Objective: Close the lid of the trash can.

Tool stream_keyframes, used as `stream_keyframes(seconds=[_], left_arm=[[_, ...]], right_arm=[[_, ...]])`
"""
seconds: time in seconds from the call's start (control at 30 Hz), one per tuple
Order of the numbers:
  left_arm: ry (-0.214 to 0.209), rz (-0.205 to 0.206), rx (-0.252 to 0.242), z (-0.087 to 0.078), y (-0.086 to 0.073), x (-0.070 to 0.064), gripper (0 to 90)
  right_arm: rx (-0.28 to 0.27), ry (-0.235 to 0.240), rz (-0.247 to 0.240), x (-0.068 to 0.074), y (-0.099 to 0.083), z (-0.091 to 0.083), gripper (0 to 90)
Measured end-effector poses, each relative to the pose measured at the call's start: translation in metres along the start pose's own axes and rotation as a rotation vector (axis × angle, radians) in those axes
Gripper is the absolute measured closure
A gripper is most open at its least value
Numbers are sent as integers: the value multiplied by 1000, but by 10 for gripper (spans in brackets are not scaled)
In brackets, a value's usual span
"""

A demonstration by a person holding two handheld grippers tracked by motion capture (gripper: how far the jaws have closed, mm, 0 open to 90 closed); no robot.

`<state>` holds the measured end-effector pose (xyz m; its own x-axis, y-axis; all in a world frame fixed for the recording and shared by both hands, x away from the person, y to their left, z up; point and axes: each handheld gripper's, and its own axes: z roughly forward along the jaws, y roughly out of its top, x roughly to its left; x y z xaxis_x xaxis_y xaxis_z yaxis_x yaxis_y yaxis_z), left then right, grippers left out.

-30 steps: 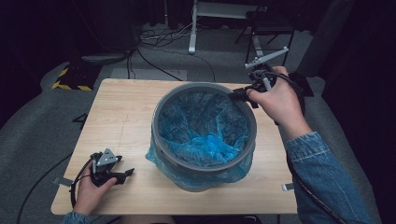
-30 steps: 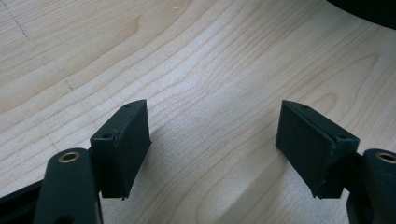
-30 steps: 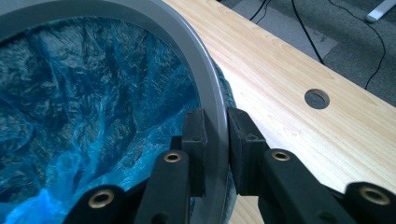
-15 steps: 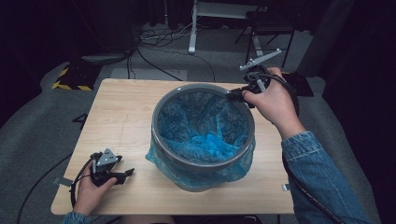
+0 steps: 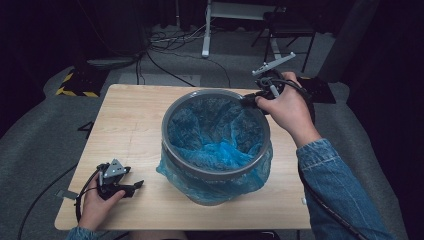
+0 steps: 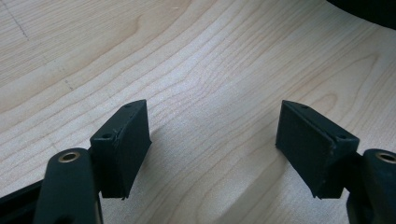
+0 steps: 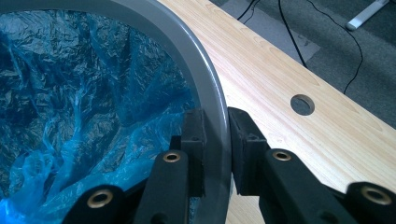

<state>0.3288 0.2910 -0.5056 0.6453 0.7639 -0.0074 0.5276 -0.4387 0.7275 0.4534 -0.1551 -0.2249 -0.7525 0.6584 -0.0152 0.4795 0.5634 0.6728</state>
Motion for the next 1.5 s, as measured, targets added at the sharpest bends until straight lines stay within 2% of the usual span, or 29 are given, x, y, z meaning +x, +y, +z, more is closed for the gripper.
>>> stream_keyframes(seconds=[0.13, 0.2, 0.27, 0.33, 0.4, 0.7, 0.97, 1.5], left_arm=[[0, 0, 0, 0, 0, 0, 259], [0, 0, 0, 0, 0, 0, 259], [0, 0, 0, 0, 0, 0, 259], [0, 0, 0, 0, 0, 0, 259], [0, 0, 1, 0, 0, 0, 259], [0, 0, 0, 0, 0, 0, 259], [1, 2, -1, 0, 0, 0, 259], [0, 2, 2, 0, 0, 0, 259]], right_arm=[[-7, -5, -9, 1, -2, -1, 757], [-26, 5, -9, 2, -3, -1, 617], [-73, -19, -28, 3, -3, -2, 495], [-110, -36, -39, 2, -3, -6, 444], [-141, -32, -23, 1, -5, -12, 417], [-197, -48, -1, -7, -21, -42, 401], [-221, -52, -22, 0, -40, -67, 397], [-217, -59, -8, 4, -86, -91, 387]])
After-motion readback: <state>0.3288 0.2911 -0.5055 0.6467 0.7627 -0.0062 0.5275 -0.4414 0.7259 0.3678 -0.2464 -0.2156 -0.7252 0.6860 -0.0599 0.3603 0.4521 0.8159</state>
